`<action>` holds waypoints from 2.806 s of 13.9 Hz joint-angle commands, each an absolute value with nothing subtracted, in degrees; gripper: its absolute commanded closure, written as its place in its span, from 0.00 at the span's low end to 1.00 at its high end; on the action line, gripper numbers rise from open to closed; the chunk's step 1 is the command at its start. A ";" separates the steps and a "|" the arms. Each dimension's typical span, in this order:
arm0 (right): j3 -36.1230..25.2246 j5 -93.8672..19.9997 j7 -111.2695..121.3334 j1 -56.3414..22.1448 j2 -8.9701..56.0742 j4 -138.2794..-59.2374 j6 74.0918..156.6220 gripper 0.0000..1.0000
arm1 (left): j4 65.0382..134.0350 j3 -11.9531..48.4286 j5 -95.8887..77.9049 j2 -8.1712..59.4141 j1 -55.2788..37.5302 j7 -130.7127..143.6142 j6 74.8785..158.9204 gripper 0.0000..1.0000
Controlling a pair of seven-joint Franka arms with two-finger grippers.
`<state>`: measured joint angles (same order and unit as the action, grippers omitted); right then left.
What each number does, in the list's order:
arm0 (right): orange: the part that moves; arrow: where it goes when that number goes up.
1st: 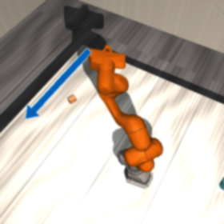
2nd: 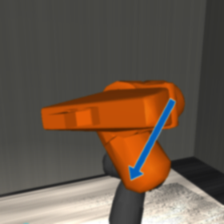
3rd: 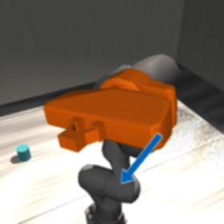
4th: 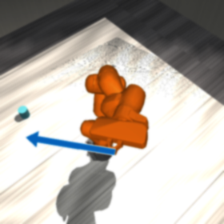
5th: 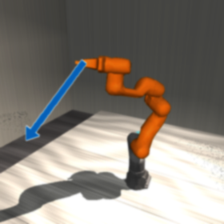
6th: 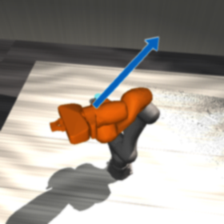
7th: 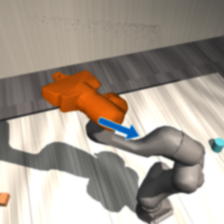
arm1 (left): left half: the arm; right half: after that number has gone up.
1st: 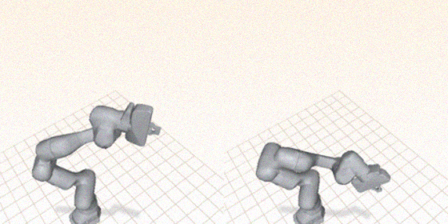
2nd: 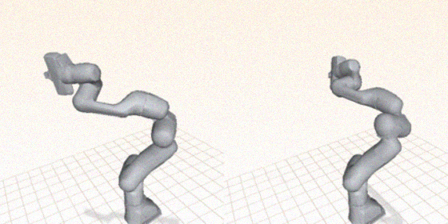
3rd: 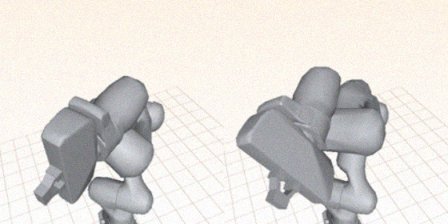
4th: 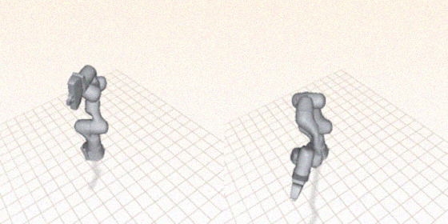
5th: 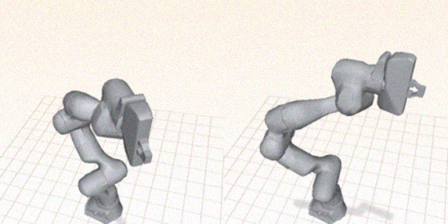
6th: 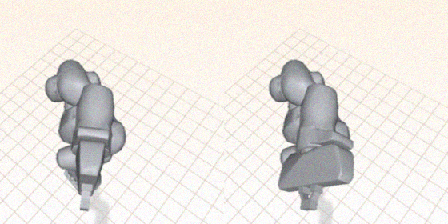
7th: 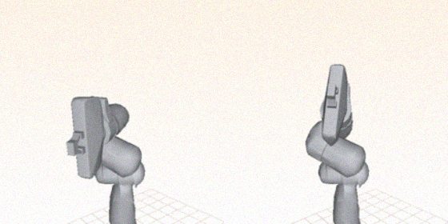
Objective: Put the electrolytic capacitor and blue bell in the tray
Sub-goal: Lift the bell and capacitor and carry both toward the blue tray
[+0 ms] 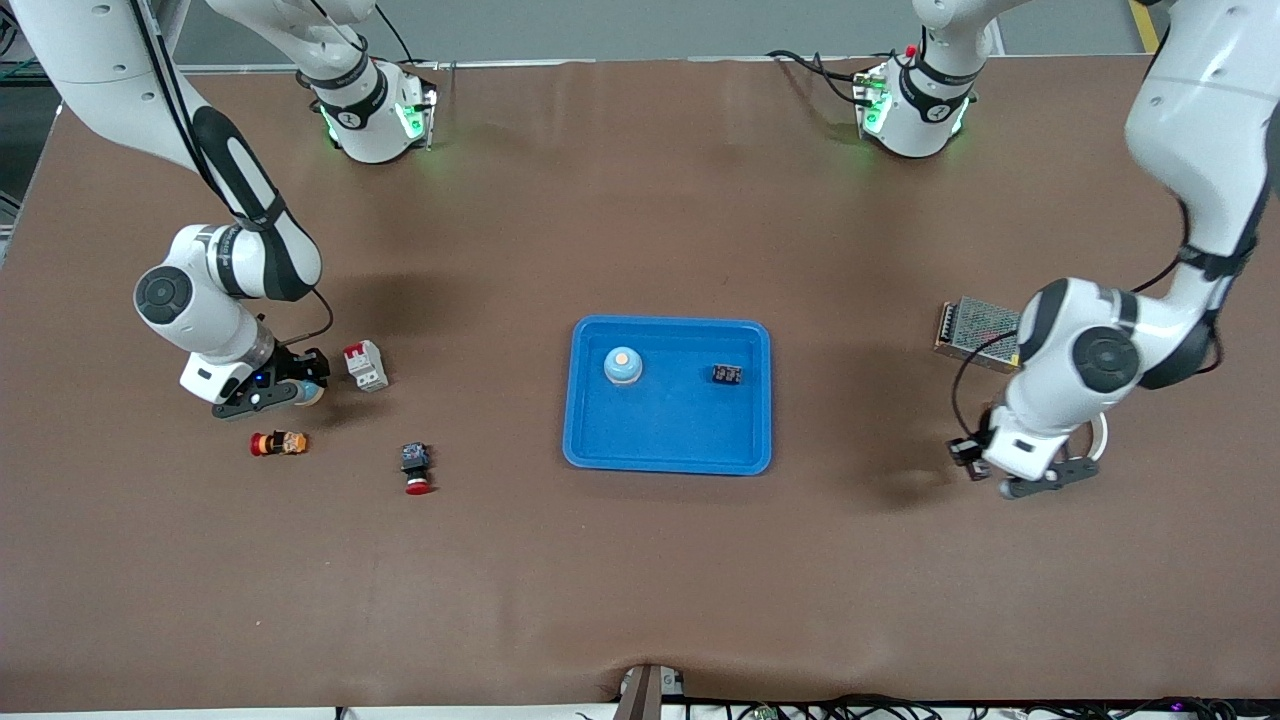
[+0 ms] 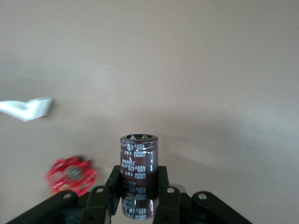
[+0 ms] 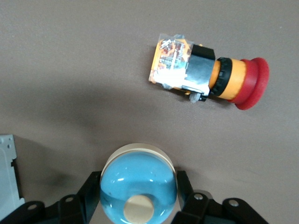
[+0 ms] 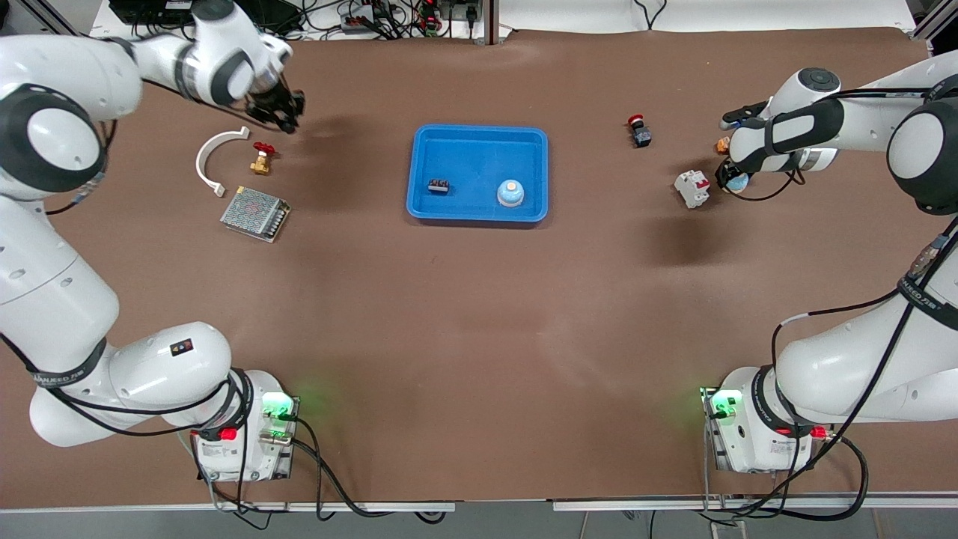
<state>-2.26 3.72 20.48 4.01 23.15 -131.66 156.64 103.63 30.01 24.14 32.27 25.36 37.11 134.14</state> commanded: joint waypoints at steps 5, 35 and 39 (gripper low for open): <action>-1.23 4.57 20.21 5.10 21.62 -131.49 155.05 0.42 | 88.87 31.99 9.15 26.28 24.61 45.85 114.89 1.00; -1.05 -4.57 -41.11 -29.95 24.42 -92.90 118.63 0.44 | 85.17 39.29 17.57 32.95 4.76 119.60 117.15 1.00; -1.14 -3.96 -50.69 -34.97 31.71 -88.52 124.79 0.45 | 85.17 39.20 23.02 36.64 1.85 128.83 120.14 1.00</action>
